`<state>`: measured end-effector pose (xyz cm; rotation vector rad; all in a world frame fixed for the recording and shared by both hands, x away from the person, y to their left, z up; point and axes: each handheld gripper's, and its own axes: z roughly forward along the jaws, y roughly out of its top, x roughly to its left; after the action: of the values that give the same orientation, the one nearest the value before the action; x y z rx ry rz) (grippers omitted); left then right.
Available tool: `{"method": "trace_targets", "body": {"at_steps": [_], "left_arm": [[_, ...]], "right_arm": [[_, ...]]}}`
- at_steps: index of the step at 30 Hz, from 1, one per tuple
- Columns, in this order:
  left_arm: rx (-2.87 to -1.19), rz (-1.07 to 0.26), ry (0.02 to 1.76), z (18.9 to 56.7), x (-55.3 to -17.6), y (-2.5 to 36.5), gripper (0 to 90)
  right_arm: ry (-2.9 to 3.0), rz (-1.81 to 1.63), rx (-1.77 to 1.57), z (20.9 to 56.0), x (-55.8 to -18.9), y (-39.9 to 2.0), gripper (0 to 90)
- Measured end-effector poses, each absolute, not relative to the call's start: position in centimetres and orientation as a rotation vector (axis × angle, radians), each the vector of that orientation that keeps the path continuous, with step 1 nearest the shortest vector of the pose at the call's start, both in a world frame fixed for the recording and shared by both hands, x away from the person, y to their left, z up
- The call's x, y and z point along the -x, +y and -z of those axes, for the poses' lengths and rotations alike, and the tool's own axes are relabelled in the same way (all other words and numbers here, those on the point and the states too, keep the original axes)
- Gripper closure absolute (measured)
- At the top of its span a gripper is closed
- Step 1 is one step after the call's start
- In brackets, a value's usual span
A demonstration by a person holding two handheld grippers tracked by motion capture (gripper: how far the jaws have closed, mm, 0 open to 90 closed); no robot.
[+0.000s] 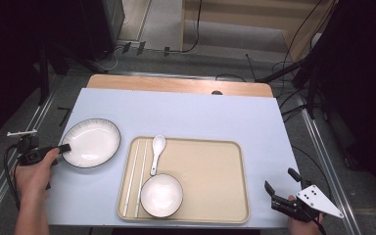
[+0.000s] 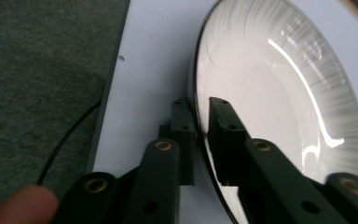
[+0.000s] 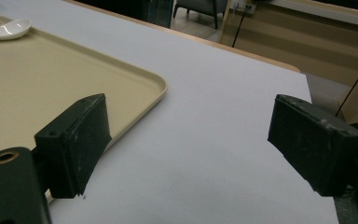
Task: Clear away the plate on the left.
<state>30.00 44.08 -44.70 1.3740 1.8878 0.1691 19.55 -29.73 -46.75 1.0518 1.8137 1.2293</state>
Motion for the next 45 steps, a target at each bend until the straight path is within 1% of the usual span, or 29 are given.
{"method": "trace_targets", "body": {"at_steps": [3,7,20,24,31,41,45], "left_arm": [[-1.328,-0.196,1.847,44.3,-29.9,43.7,86.8],[-1.356,-0.248,1.827,43.6,-29.8,42.9,87.2],[-1.34,-0.226,1.787,43.4,-29.3,43.3,86.8],[-1.329,-0.249,1.785,42.9,-29.0,43.4,86.6],[-1.314,-0.244,1.742,42.1,-28.7,43.3,86.7],[-1.346,-0.244,1.661,40.3,-28.3,42.5,86.8],[-1.317,-0.234,1.634,39.9,-28.1,42.3,86.9]], "right_arm": [[1.812,-1.229,-1.051,46.7,-19.5,-29.7,13.0],[1.811,-1.228,-1.052,46.8,-19.5,-29.9,13.0],[1.802,-1.23,-1.061,46.7,-19.6,-30.0,13.0],[1.804,-1.232,-1.055,46.7,-19.6,-30.0,13.0],[1.802,-1.237,-1.062,46.8,-19.7,-30.1,13.0],[1.8,-1.233,-1.064,46.8,-19.7,-30.2,13.0],[1.799,-1.232,-1.07,46.8,-19.7,-30.1,13.0]]}}
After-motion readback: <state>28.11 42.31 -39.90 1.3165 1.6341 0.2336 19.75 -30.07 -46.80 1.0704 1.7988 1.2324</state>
